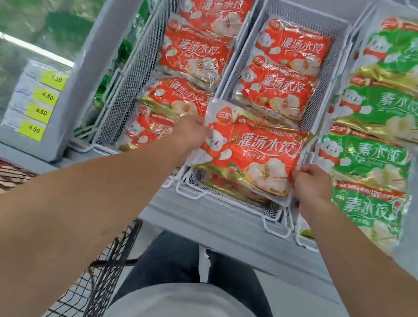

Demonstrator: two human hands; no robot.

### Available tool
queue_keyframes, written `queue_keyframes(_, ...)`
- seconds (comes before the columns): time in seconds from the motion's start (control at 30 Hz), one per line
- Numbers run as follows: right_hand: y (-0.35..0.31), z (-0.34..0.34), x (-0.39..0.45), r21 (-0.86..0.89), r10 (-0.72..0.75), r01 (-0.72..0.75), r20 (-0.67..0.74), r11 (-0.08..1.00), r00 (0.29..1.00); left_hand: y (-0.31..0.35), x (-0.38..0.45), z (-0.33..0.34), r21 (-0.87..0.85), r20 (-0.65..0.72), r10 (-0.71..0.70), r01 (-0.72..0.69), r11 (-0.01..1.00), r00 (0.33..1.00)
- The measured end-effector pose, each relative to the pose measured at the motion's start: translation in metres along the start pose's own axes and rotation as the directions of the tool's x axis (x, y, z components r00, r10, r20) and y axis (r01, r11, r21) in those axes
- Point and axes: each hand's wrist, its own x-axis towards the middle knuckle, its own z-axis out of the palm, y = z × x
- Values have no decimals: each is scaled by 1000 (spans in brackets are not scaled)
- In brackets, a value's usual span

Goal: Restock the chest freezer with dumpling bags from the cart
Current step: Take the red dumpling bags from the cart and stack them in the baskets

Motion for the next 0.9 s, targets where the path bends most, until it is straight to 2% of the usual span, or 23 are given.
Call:
queue_keyframes(0.1, 7, 6, 3, -83, 21, -25, -47, 996, 999, -5, 11, 3, 77, 41, -47, 44, 996, 998)
queue_keyframes(0.13, 9, 7, 6, -140, 19, -26, -53, 990, 998, -4, 12, 4, 134, 61, -45, 37, 990, 997)
queue_keyframes(0.17, 11, 8, 6, -242, -4, -7, -42, 970, 999, -2, 14, 3, 265, 87, -35, 11, 964, 996)
queue_keyframes(0.2, 10, 7, 3, -371, -52, 46, -6, 927, 999, 0, 13, 2, 461, 119, -14, -43, 886, 993)
queue_keyframes(0.23, 10, 7, 1, -491, -109, 114, 39, 864, 993, 2, 11, 2, 653, 128, 30, -107, 749, 991)
queue_keyframes(0.27, 9, 9, -1, -556, -183, 189, 67, 810, 981, 3, 12, 4, 776, 133, 103, -168, 608, 986)
queue_keyframes(0.3, 7, 11, -2, -573, -254, 266, 102, 775, 962, 5, 10, 6, 831, 148, 181, -222, 511, 972)
queue_keyframes(0.4, 6, 27, 9, -612, -319, 420, 273, 670, 907, 2, 15, 22, 803, 324, 316, -436, 407, 892)
queue_keyframes(0.5, 8, 46, 30, -680, -193, 494, 472, 542, 860, -14, 27, 47, 734, 568, 248, -619, 280, 785)
queue_keyframes(0.57, 13, 58, 45, -724, -127, 521, 526, 453, 841, -27, 40, 62, 723, 634, 169, -656, 218, 755)
queue_keyframes(0.67, 32, 71, 61, -766, -79, 497, 513, 408, 855, -43, 55, 74, 734, 643, 104, -650, 199, 758)
queue_keyframes(0.77, 52, 79, 66, -829, -5, 436, 464, 350, 886, -54, 60, 79, 775, 606, 36, -600, 200, 795)
queue_keyframes(0.9, 62, 84, 63, -848, -28, 416, 432, 328, 902, -62, 57, 85, 796, 584, -2, -572, 197, 812)
